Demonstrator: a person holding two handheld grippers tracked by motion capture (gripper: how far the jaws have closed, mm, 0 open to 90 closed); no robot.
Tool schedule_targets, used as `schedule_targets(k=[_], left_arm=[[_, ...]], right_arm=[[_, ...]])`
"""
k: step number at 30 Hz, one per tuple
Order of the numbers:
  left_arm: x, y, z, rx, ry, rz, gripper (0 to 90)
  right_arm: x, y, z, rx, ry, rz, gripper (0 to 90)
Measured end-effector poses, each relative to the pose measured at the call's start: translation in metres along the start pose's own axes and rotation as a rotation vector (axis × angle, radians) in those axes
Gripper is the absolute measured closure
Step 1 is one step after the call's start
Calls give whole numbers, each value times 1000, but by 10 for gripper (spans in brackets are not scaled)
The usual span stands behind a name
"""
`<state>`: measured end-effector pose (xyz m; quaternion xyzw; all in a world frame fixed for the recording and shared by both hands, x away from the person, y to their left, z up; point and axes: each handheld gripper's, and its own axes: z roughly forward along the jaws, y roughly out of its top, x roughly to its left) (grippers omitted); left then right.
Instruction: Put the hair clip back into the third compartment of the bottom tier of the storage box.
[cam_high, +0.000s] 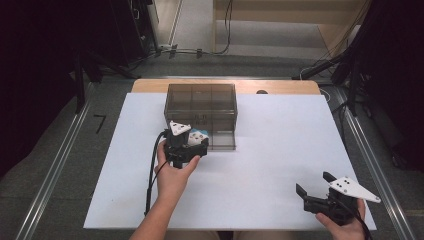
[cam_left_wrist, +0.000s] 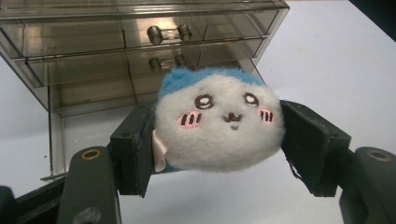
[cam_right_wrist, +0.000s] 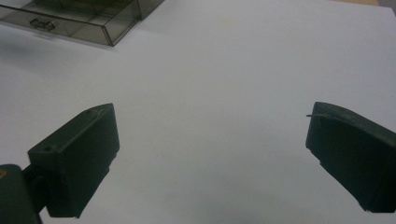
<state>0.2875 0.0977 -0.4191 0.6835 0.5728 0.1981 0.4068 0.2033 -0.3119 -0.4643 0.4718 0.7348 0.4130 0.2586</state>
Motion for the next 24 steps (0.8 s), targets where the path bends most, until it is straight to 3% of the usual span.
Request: schedule_targets(k=[24], left_arm=[[-8,7,15,3,-22,-12,317]], right_arm=[[-3,-2,1,4,4,16,15]])
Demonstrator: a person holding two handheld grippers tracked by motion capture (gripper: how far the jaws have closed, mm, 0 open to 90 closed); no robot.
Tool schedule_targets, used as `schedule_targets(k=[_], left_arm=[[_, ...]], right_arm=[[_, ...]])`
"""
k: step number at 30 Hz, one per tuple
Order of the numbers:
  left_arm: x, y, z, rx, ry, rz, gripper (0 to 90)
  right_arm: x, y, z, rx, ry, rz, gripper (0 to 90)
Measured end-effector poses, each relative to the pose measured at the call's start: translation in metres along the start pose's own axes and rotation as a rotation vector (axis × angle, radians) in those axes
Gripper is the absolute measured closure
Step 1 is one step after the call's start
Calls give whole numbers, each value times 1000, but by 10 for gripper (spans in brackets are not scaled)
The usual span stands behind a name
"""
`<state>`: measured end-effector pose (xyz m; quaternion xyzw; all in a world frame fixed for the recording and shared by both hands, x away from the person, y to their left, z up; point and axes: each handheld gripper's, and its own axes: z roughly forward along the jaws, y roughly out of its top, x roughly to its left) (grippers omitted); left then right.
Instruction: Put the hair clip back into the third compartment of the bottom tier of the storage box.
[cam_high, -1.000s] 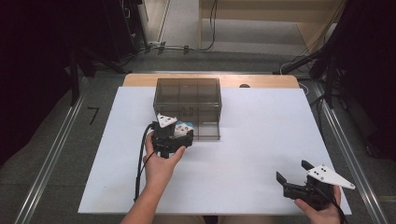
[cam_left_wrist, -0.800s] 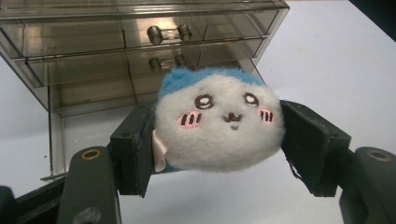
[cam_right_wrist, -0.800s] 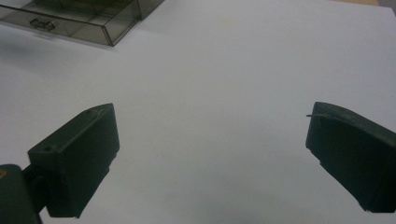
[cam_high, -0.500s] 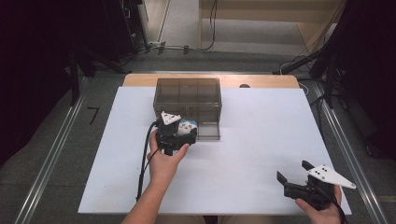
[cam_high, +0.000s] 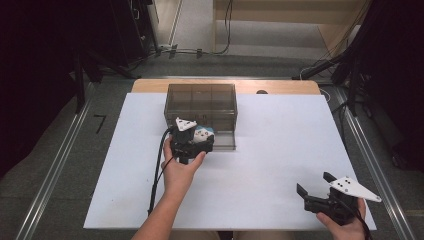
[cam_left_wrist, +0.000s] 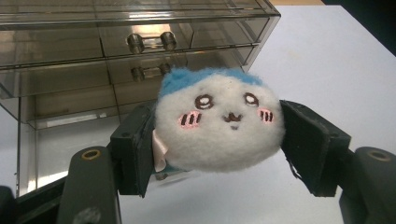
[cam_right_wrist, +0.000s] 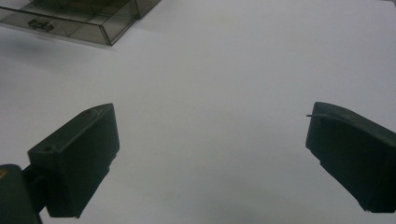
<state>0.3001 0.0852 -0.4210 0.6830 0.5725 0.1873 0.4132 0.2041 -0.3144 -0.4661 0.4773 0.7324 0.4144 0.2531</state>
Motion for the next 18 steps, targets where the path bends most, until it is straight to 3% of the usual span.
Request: schedule_targets(k=[18], left_arm=[[-13,8,11,6,-8,8,316]], right_arm=[[-1,-1,-1,-1,-1,4,15]])
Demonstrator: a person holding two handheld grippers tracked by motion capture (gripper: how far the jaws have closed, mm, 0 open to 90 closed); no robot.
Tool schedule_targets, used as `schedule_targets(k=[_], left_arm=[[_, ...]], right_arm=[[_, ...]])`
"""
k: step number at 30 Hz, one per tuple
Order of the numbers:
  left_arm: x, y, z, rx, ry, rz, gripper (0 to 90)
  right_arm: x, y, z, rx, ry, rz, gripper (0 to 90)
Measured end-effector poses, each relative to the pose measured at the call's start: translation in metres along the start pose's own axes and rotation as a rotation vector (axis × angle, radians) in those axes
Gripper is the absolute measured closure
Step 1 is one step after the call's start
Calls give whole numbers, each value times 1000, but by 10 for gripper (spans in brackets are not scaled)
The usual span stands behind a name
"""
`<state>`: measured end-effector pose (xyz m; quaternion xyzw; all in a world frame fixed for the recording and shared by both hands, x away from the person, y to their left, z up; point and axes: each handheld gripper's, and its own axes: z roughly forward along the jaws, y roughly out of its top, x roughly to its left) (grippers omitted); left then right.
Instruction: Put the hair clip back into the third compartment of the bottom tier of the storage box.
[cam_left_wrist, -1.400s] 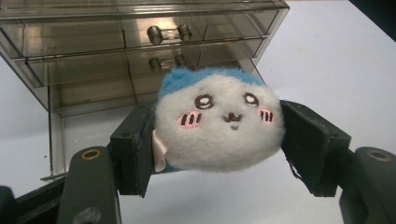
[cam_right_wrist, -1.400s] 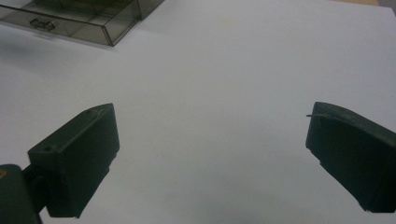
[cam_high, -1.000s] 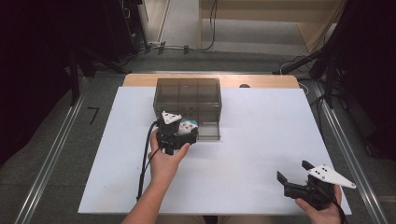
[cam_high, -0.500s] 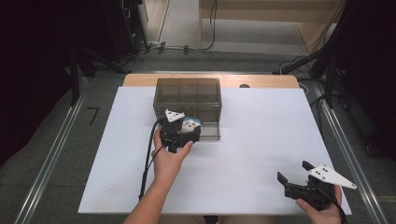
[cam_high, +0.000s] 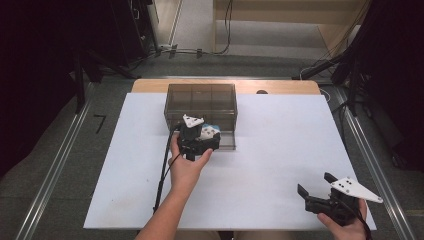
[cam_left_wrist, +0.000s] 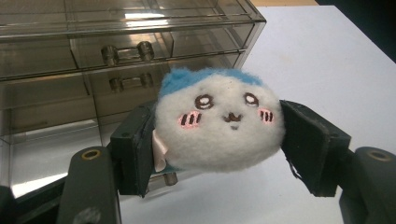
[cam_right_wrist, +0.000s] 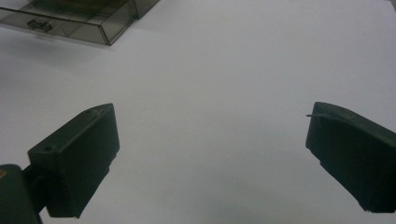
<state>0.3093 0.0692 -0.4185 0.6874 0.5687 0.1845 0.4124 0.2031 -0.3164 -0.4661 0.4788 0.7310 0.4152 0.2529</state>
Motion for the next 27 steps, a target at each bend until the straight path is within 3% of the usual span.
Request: schedule_targets(k=[27], left_arm=[[-2,0,24,8,15,-29,317]], right_arm=[[1,2,0,-5,-3,-12,15]])
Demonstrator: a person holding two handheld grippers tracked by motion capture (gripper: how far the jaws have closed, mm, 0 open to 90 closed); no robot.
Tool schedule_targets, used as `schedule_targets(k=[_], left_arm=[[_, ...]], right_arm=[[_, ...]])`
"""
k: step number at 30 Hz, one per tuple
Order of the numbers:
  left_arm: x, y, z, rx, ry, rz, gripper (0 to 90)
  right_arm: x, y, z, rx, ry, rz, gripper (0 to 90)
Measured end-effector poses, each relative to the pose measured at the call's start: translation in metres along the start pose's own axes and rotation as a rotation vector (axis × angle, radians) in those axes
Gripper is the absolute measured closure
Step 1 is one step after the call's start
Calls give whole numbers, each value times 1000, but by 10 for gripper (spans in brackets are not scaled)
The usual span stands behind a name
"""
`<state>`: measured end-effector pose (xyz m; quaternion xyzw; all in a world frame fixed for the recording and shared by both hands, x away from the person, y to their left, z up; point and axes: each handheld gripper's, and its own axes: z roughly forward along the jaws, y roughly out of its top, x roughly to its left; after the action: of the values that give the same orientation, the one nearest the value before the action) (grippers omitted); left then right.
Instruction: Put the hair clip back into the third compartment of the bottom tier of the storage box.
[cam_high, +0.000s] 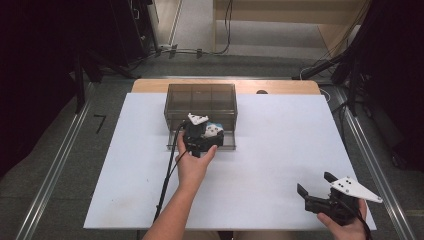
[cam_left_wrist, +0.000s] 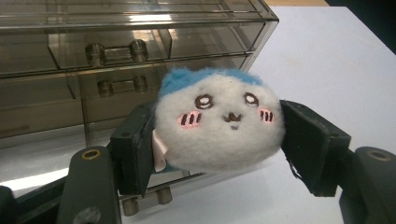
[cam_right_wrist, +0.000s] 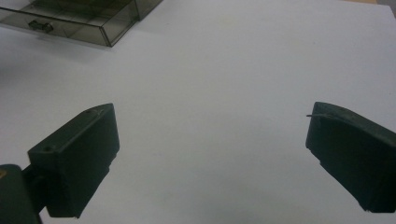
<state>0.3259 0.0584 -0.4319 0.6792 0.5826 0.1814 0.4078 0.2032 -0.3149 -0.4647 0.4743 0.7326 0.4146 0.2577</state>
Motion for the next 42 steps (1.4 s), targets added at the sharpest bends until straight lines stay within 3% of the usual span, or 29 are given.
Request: schedule_targets(k=[42], left_arm=[[-20,-10,41,47,18,-2,314]], right_arm=[[-1,0,0,-1,7,0,15]])
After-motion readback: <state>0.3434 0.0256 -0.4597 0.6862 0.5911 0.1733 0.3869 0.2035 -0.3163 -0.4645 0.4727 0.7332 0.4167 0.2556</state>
